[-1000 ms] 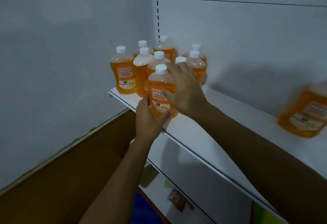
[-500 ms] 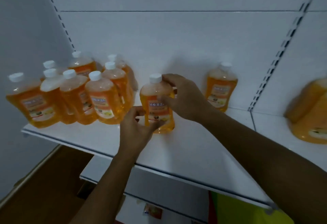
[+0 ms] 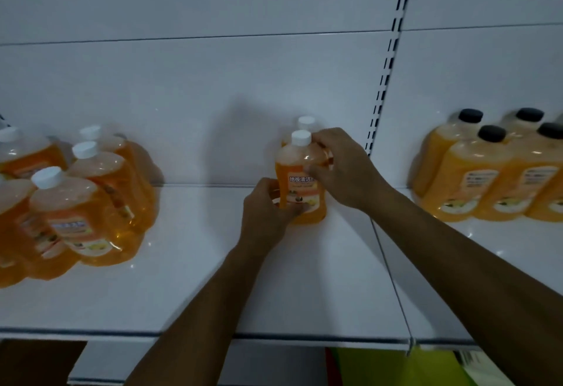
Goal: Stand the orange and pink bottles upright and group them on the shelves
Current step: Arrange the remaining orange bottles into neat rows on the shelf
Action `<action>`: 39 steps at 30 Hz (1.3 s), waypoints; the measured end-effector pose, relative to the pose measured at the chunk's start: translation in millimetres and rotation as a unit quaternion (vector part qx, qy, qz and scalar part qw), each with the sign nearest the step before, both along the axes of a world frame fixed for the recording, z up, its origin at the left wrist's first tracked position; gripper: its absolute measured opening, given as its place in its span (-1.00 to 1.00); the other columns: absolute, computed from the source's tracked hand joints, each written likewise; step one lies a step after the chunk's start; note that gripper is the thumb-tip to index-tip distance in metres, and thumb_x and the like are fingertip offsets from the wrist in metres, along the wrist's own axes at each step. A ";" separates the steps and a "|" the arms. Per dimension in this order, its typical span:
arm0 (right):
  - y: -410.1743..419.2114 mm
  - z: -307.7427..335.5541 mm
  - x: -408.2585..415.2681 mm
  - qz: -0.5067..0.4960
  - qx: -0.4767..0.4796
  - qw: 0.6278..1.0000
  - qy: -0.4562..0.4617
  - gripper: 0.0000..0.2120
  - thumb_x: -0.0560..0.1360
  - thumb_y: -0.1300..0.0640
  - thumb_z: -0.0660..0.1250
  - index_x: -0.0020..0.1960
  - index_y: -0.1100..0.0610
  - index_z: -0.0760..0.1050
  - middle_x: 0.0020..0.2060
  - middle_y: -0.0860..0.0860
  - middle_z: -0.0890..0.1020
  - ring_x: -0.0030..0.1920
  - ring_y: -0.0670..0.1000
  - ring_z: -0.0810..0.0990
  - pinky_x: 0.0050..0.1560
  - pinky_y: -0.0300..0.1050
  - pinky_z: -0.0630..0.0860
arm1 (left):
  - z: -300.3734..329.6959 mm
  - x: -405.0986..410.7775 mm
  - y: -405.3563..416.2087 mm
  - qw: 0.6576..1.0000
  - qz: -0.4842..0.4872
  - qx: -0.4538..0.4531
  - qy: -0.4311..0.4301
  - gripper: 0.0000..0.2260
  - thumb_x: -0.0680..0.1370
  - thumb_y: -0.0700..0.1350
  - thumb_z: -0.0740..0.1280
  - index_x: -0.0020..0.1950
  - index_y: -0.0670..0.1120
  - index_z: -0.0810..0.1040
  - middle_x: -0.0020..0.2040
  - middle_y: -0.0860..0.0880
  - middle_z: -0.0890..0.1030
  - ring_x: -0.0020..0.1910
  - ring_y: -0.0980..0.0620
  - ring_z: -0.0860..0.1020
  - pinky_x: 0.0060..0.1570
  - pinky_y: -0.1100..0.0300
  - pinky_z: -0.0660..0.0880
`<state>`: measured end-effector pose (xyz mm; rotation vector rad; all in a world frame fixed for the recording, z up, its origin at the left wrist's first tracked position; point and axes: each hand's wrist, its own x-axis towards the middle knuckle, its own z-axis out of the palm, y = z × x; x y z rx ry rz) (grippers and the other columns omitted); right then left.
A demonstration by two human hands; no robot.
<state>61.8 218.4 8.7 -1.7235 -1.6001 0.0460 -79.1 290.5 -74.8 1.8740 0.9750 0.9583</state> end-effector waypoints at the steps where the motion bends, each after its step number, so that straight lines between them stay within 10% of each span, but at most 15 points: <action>1: 0.6 -1.2 1.9 -0.002 -0.009 1.000 -0.001 -0.56 0.44 0.19 0.42 0.29 0.16 0.43 0.14 0.06 0.47 0.06 -0.11 0.39 0.07 -0.29 0.29 | -1.2 1.8 1.1 1.000 0.000 -0.005 0.001 -0.52 0.32 -0.04 0.59 0.14 -0.03 0.47 0.01 0.14 0.55 -0.04 0.21 0.54 -0.22 0.50 0.47; 15: 3.0 -8.6 3.7 -0.014 -0.021 1.000 -0.017 -0.57 0.44 0.13 0.43 0.26 0.14 0.40 0.14 0.01 0.42 0.13 0.00 0.42 0.14 -0.02 0.45 | -4.2 5.1 0.2 0.999 -0.014 -0.031 0.028 -0.52 0.38 -0.01 0.54 0.18 -0.05 0.40 0.20 -0.02 0.58 0.12 0.05 0.56 0.01 0.26 0.51; 21: 0.6 2.6 -13.3 -0.031 0.001 0.999 -0.039 -0.29 0.42 0.10 0.43 0.47 0.17 0.20 0.36 0.11 0.36 0.33 0.11 0.35 0.30 0.06 0.39 | 0.8 -4.1 -0.5 0.995 0.000 0.007 0.097 -0.39 0.37 0.06 0.54 0.31 -0.11 0.40 0.25 -0.05 0.55 0.19 -0.01 0.53 0.03 0.21 0.44; 30: 43.8 7.7 -121.9 0.070 0.045 0.978 -0.194 -0.36 0.51 -0.11 0.31 0.48 0.14 0.22 0.41 0.08 0.37 0.44 0.09 0.28 0.48 0.05 0.06 | 1.9 -123.3 -8.9 0.979 0.178 0.036 0.096 -0.59 0.43 0.10 0.47 0.21 -0.03 0.53 0.15 0.07 0.60 0.03 0.13 0.56 0.02 0.23 0.53; 39: 89.3 -0.1 -251.8 0.185 0.035 0.977 -0.098 -0.37 0.44 -0.15 0.39 0.40 0.06 0.29 0.32 0.03 0.43 0.29 0.10 0.42 0.14 0.05 0.47 | -6.8 -250.2 -5.8 0.928 0.369 0.045 0.022 -0.72 0.44 0.01 0.48 0.04 0.00 0.45 -0.04 0.06 0.57 -0.04 0.08 0.55 -0.15 0.30 0.44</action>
